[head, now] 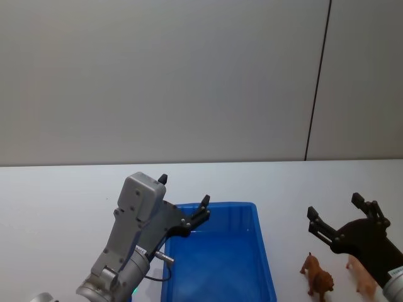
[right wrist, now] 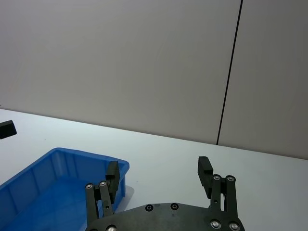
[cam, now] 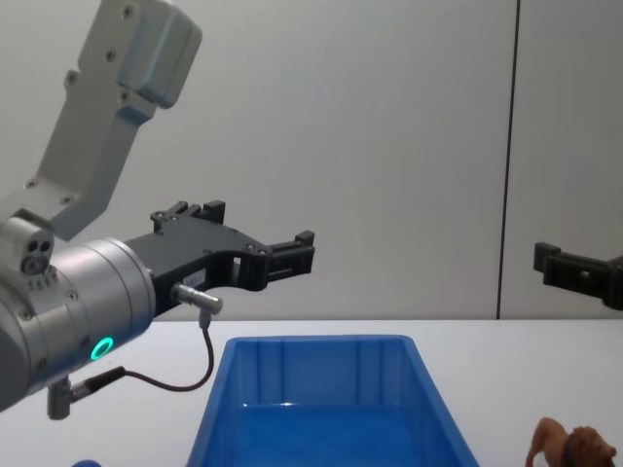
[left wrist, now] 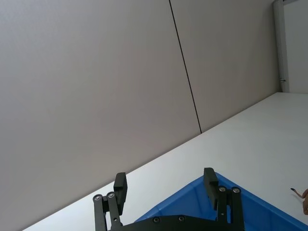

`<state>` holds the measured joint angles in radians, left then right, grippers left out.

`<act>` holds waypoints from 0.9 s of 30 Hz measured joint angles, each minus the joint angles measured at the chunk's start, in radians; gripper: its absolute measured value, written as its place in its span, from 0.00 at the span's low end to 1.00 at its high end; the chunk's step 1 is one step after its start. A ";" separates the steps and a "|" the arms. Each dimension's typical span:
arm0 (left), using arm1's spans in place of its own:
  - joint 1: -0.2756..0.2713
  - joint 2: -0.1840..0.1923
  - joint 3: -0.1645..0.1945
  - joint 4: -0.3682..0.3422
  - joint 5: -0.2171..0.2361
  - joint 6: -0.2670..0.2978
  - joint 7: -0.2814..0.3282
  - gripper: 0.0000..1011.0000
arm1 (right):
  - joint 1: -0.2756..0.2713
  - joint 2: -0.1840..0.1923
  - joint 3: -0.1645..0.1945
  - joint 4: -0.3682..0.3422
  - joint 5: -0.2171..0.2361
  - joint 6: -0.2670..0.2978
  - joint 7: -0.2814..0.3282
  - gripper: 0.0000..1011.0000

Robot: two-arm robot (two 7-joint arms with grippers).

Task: Pick up the two dolls from the table and place them into the box.

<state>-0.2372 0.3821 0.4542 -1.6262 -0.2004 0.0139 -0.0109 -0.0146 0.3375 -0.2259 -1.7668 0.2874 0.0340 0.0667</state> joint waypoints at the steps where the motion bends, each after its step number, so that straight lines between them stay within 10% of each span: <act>1: 0.000 0.000 0.000 0.000 0.000 0.000 0.000 0.99 | 0.000 0.000 0.000 0.000 0.000 0.000 0.000 0.99; 27: 0.000 0.000 0.000 0.000 0.000 0.000 0.000 0.99 | 0.000 0.000 0.000 0.000 0.000 0.000 0.000 0.99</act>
<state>-0.2372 0.3821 0.4542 -1.6262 -0.2004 0.0139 -0.0109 -0.0147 0.3375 -0.2258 -1.7668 0.2874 0.0340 0.0667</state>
